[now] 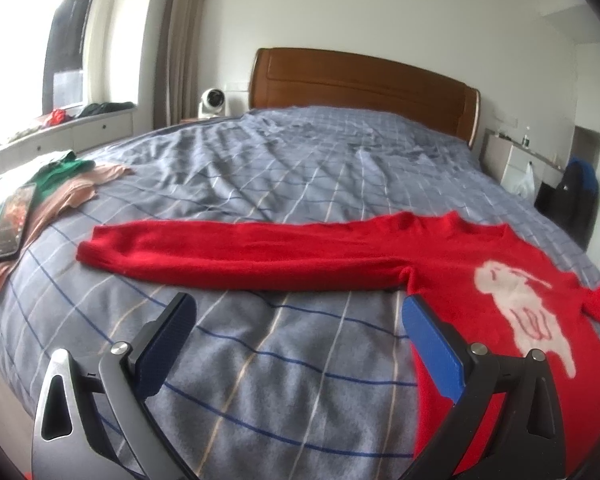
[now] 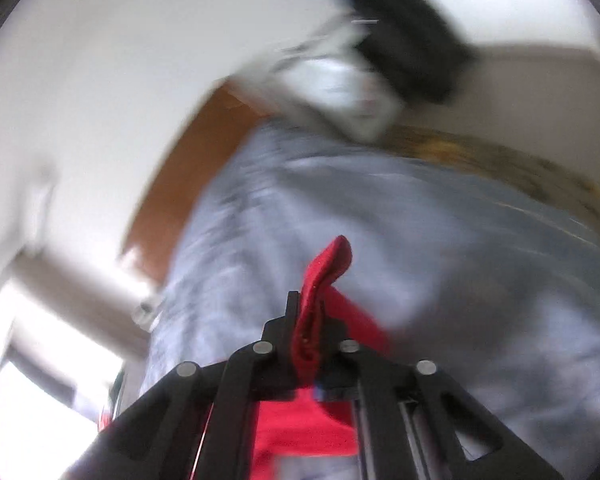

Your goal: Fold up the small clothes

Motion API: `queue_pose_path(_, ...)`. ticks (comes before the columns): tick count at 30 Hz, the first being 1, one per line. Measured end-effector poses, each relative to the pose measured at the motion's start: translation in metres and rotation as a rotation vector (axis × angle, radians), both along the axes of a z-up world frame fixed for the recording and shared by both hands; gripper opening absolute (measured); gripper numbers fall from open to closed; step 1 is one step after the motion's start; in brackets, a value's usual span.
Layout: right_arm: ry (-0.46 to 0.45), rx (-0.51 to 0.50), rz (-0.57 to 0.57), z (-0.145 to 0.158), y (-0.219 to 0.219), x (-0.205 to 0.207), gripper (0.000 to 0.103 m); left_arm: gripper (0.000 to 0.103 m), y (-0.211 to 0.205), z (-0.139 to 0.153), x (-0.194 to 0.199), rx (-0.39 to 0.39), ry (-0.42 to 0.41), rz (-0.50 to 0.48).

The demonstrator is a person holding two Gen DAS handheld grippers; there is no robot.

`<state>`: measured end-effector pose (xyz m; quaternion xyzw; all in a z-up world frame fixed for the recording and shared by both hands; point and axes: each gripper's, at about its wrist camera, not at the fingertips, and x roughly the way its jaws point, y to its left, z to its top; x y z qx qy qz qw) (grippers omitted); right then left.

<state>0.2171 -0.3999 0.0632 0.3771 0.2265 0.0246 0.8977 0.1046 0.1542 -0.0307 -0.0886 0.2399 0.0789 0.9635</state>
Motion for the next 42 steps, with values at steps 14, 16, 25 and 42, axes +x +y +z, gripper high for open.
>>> queue_pose_path(14,0.165,0.015,0.768,-0.051,0.345,0.12,0.08,0.103,0.023,-0.006,-0.004,0.046,0.019,0.076)
queue_pose_path(16,0.18,0.005,0.763,-0.063,0.336,0.115,0.08,0.103,0.028,-0.007,-0.004,0.032,0.028,0.081)
queue_pose_path(25,0.2,-0.311,0.467,-0.098,0.191,0.046,0.08,0.103,0.008,-0.016,0.007,0.054,0.087,0.02)
queue_pose_path(42,0.137,-0.36,0.043,-0.14,0.066,-0.064,0.082,0.103,-0.025,-0.02,0.013,0.124,0.104,-0.042)
